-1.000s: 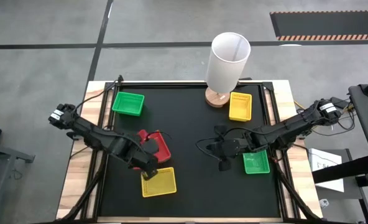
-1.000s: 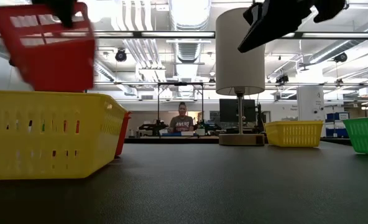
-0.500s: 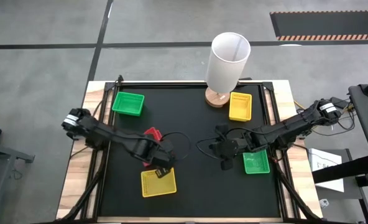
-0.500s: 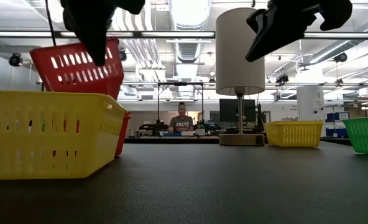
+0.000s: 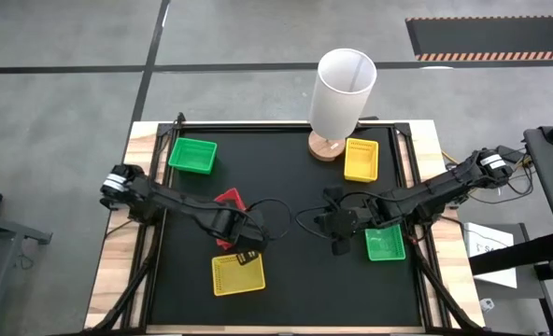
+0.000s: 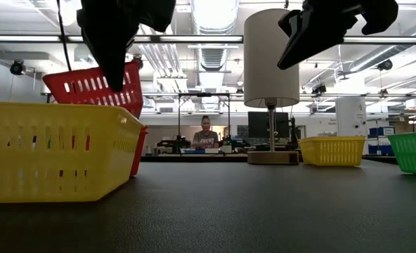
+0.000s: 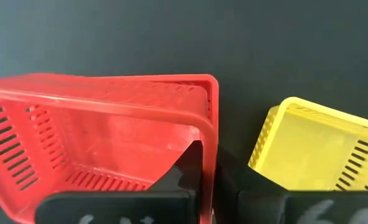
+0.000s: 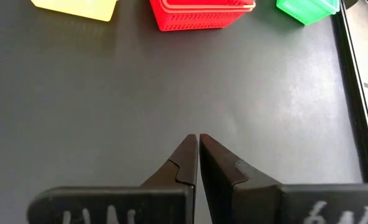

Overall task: Stack baskets by color
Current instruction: Stack the left red bin on top of the right red bin

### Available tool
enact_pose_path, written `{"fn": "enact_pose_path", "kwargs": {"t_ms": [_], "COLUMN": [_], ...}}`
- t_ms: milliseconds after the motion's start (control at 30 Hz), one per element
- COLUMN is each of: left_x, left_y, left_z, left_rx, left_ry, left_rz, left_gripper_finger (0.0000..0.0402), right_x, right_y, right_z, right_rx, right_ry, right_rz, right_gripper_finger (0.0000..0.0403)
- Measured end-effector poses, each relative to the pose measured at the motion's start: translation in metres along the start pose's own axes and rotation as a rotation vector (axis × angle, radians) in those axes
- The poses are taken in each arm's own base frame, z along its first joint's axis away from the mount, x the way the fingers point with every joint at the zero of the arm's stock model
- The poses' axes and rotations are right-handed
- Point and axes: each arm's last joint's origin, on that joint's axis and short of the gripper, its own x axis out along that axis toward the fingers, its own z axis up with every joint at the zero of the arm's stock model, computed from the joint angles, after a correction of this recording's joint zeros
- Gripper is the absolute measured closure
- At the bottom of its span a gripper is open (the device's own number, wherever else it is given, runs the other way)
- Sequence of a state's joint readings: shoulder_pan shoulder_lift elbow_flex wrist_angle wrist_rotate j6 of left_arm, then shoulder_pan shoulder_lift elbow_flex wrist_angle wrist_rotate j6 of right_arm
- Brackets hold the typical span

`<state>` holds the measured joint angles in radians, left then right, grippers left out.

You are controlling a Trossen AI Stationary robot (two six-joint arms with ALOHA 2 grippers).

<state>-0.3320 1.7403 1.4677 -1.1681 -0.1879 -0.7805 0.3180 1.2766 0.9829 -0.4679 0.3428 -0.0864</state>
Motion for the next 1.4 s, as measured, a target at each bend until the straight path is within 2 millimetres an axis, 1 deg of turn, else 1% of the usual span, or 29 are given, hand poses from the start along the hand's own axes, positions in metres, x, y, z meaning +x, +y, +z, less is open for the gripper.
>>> {"fn": "enact_pose_path", "kwargs": {"t_ms": [633,967,1133,1233,1400], "left_x": [0.004,0.012,0.017,0.02,0.021], "left_y": [0.0,0.003,0.005,0.006,0.008], "left_z": [0.001,-0.003,-0.005,-0.006,-0.005], "left_rx": [0.002,0.009,0.006,0.008,0.028], "left_ry": [0.011,0.036,0.073,0.081,0.082], "left_rz": [0.008,0.027,0.009,0.015,0.018], "left_gripper_finger": [0.0401,0.0401,0.0401,0.0389,0.0338], "right_x": [0.001,0.001,0.001,0.001,0.001], "right_y": [0.0,0.001,0.001,0.001,0.001], "right_z": [-0.002,-0.002,-0.002,-0.002,-0.002], "right_rx": [0.013,0.013,0.013,0.012,0.011], "right_ry": [0.005,0.006,0.006,0.006,0.006], "right_rz": [0.002,0.002,0.002,0.002,0.002], "right_gripper_finger": [0.0394,0.0394,0.0394,0.0394,0.0394]}}
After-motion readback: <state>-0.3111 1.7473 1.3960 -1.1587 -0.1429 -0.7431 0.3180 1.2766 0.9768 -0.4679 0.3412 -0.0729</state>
